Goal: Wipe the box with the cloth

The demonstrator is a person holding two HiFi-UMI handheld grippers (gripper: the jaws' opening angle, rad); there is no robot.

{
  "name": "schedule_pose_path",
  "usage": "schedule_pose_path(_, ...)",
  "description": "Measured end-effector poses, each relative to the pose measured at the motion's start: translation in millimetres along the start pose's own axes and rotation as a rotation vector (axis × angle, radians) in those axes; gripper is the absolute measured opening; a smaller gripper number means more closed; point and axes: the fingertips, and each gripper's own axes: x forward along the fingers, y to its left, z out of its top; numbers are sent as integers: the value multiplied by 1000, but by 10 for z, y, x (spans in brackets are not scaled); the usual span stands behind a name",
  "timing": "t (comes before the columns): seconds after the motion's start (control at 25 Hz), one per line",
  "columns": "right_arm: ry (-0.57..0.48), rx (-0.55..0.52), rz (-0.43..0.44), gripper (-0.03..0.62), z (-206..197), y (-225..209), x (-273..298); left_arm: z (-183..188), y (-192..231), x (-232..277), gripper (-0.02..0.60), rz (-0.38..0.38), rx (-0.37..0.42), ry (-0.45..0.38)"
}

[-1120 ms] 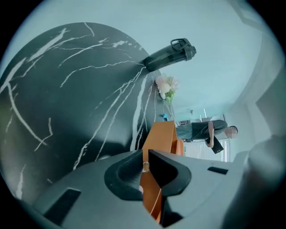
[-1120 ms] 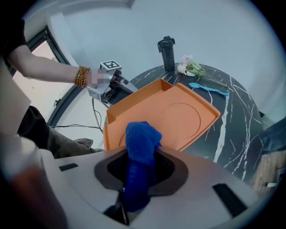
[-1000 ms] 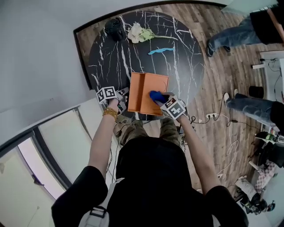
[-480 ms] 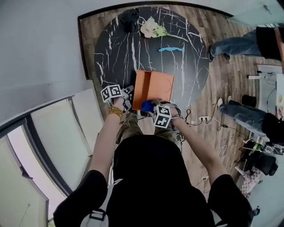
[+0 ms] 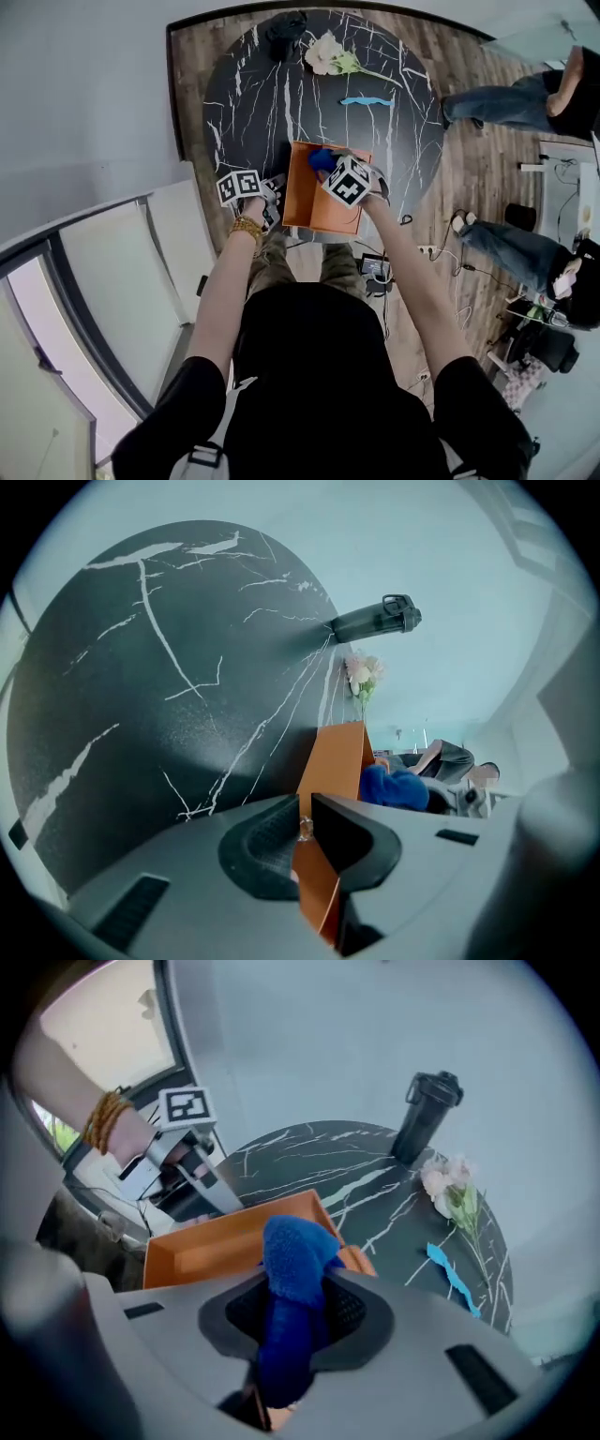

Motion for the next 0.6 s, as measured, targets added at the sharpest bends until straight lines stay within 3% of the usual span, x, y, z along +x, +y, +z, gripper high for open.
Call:
schedule_pose_path(0.16, -22, -30, 55, 83, -303, 988, -131, 12, -9, 17, 41, 3, 14, 12)
schedule_pose_path(0.28, -72, 47, 141, 78, -509, 1570, -231, -9, -9, 16, 41, 5, 26, 40)
schedule_pose_path(0.36, -178, 213, 136, 80, -548, 1455, -376, -49, -59, 0, 48, -18, 31, 72)
schedule_pose_path(0.48, -339, 514, 11, 80, -696, 726, -689, 29, -71, -130, 71, -37, 39, 58)
schedule_pose_path(0.6, -364, 694, -117, 80, -1117, 170, -891, 148, -54, -290, 78, -36, 63, 32)
